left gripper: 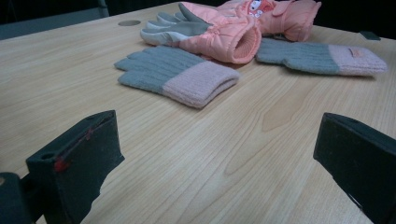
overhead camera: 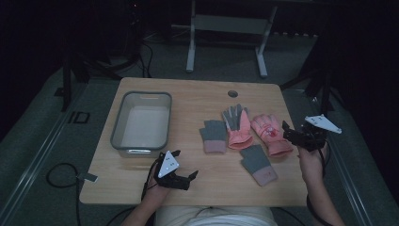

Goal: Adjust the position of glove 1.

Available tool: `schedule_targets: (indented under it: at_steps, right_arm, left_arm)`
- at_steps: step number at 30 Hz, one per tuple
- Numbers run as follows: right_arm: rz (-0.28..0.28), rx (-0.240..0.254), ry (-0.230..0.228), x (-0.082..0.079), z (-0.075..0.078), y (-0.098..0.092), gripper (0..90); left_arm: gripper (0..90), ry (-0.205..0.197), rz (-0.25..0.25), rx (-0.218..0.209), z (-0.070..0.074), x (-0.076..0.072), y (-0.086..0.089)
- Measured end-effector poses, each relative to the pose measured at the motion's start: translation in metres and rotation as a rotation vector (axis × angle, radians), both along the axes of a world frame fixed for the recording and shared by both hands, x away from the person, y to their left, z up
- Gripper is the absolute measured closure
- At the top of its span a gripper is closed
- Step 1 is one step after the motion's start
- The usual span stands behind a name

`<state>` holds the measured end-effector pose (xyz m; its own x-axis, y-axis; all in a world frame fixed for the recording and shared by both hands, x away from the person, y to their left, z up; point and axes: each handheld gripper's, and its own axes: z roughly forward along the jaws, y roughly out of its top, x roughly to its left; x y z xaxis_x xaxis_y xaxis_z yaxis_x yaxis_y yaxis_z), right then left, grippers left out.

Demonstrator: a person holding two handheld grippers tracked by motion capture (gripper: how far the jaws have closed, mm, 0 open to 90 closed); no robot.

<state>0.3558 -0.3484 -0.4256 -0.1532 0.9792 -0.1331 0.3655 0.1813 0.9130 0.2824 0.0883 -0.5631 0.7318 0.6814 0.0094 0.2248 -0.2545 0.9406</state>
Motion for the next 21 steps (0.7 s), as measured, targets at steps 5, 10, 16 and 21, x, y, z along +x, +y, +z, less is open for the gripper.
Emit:
schedule_targets:
  at_steps: [5, 10, 16, 21]
  right_arm:
    - [0.058, -0.013, 0.003, 0.004, 0.008, 0.012, 12.6]
    - [0.101, -0.019, -0.023, 0.007, 0.017, 0.027, 13.7]
    - [0.222, 0.098, 0.046, 0.016, 0.023, 0.036, 16.5]
    - [0.284, 0.095, 0.076, 0.021, 0.021, 0.056, 12.6]
  left_arm:
    - [0.4, -0.003, -0.001, 0.006, 0.0, 0.0, -0.001]
    - [0.4, -0.001, -0.001, 0.004, 0.0, 0.0, -0.001]
    - [0.4, -0.008, 0.0, 0.012, 0.0, -0.001, -0.001]
    - [0.4, -0.005, 0.0, 0.005, 0.0, -0.001, -0.001]
